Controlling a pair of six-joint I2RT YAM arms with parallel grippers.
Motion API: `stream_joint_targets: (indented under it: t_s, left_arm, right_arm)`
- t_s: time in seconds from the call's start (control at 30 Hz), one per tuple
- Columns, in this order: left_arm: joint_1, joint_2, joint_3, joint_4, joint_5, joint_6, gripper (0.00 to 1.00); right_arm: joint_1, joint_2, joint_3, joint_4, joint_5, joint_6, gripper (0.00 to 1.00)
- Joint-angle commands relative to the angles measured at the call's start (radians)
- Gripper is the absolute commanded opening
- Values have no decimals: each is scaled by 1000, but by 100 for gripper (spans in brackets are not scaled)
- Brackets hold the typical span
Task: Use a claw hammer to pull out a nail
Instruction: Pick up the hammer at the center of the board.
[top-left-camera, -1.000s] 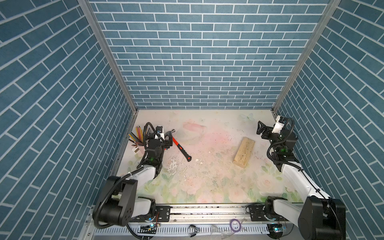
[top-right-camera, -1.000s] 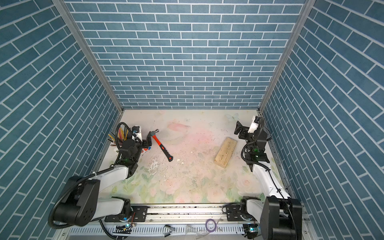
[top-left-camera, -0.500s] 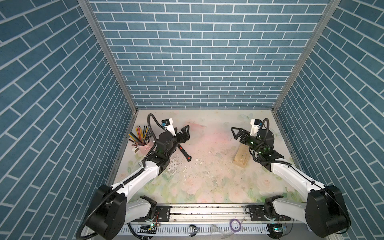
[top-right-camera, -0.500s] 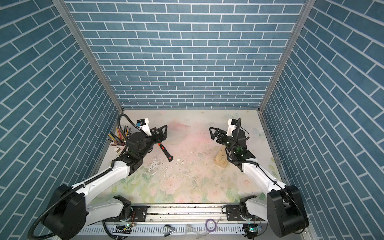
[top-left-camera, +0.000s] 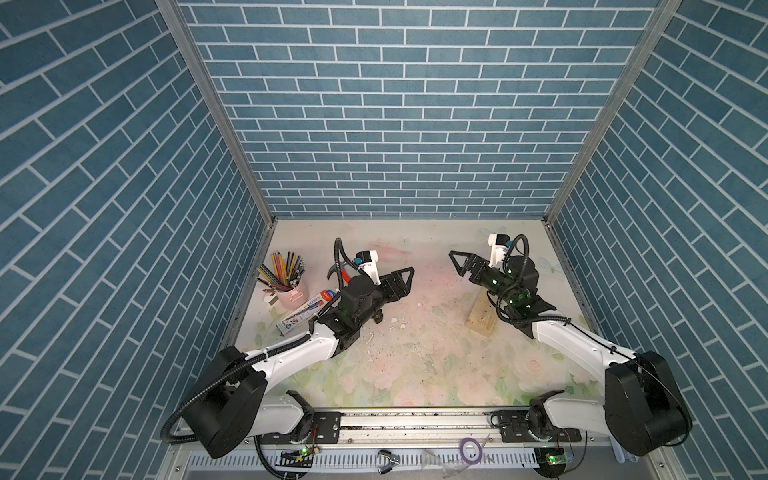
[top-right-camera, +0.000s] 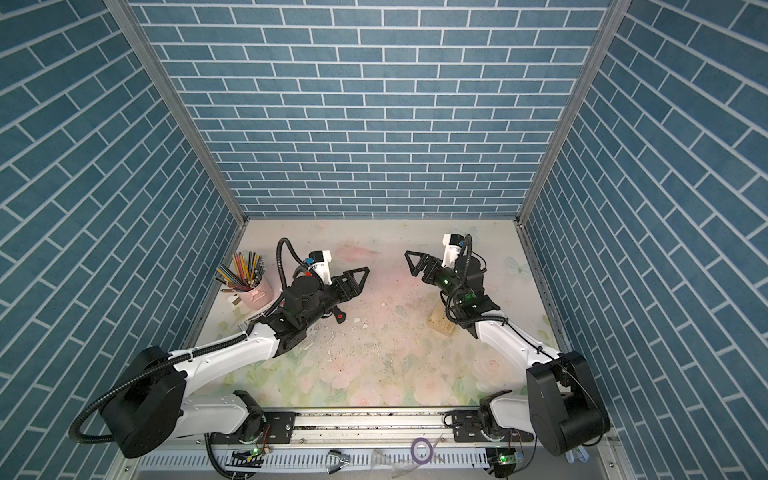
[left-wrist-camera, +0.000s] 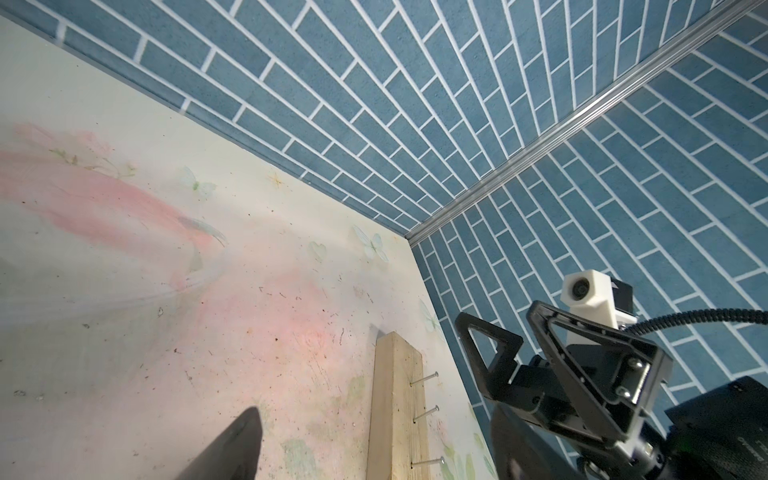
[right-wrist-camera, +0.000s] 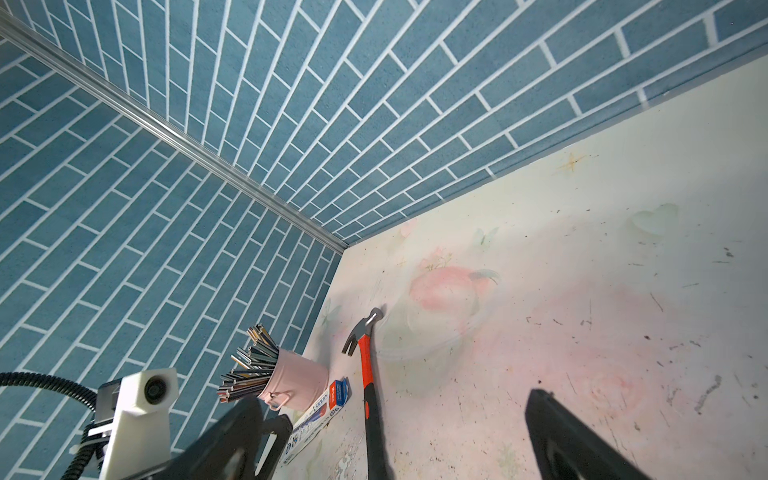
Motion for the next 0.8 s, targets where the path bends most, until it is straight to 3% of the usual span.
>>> stream_joint_targets:
  t_s: [0.0, 0.17, 0.27, 0.47, 0.77]
  left_arm:
    - [37, 9, 30, -41, -15, -32, 87]
    - [117, 95, 228, -558, -132, 21, 87]
    - [175, 154, 262, -697, -130, 49, 87]
    - [231, 241, 237, -750, -163, 93, 87]
    - [234, 389, 249, -735, -171, 103, 86]
  right_arm:
    - [-5, 0, 46, -50, 43, -26, 99]
    - [-6, -33, 98, -173, 191, -135, 99]
    - [-6, -54, 125, -211, 274, -209, 98]
    - [-4, -95, 135, -230, 381, -285, 98]
    - [-7, -134, 118, -259, 435, -318, 98]
